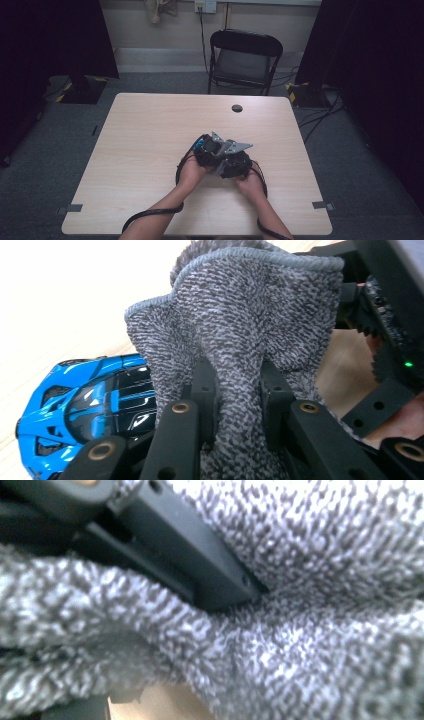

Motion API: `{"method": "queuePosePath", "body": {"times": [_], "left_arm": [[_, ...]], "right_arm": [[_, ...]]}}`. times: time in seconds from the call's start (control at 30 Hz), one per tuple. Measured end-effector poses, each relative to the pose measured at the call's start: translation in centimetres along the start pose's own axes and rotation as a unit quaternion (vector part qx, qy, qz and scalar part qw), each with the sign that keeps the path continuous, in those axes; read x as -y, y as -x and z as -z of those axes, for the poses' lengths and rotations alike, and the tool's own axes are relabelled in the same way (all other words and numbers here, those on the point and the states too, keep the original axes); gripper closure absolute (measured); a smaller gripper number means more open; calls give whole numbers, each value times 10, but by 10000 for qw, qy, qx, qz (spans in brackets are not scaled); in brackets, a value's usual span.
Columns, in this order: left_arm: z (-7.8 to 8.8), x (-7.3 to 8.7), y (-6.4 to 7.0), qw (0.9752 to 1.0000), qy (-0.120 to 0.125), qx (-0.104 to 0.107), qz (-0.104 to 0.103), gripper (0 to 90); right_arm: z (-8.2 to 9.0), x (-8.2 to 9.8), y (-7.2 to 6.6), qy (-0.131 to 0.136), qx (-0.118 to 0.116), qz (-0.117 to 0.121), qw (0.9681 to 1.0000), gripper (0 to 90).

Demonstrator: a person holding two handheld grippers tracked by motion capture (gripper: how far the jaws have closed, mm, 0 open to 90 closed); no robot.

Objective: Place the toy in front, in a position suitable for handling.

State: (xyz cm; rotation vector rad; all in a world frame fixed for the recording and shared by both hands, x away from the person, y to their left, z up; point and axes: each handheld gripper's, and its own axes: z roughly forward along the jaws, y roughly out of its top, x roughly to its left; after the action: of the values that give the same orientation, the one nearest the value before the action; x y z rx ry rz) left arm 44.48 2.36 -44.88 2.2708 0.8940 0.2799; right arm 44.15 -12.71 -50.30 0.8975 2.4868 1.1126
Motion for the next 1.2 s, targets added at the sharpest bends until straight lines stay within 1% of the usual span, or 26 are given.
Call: {"method": "queuePosePath", "body": {"times": [0.1,0.23,0.33,0.4,0.43,0.53,0.77,0.87,0.97,1.2], "left_arm": [[1,0,-4,10000,-19,-52,14,746],[2,1,-10,9999,5,-57,108,745],[3,1,-13,9999,-13,-115,90,745],[3,1,-14,9998,-4,-123,142,745],[3,1,-15,9998,-3,-133,137,745],[3,1,-15,9998,-15,-145,114,745],[3,0,-15,9998,-29,-141,140,744],[4,0,-16,9998,-49,-161,106,744],[4,0,-17,9997,-17,-154,163,745],[5,0,-20,9997,-51,-178,185,745]], "right_arm": [[0,0,0,-1,-2,-3,10000,246],[0,0,0,-4,-6,-7,10000,246],[0,0,0,-5,-4,-7,10000,246],[0,0,0,-7,-6,-1,10000,246],[0,0,0,-8,-5,1,10000,246],[0,0,0,-8,-6,1,10000,246],[0,0,0,-7,-5,1,10000,246],[0,0,0,-8,-5,0,10000,246],[0,0,0,-7,-3,2,10000,246],[0,0,0,-8,-6,1,10000,246]]}}
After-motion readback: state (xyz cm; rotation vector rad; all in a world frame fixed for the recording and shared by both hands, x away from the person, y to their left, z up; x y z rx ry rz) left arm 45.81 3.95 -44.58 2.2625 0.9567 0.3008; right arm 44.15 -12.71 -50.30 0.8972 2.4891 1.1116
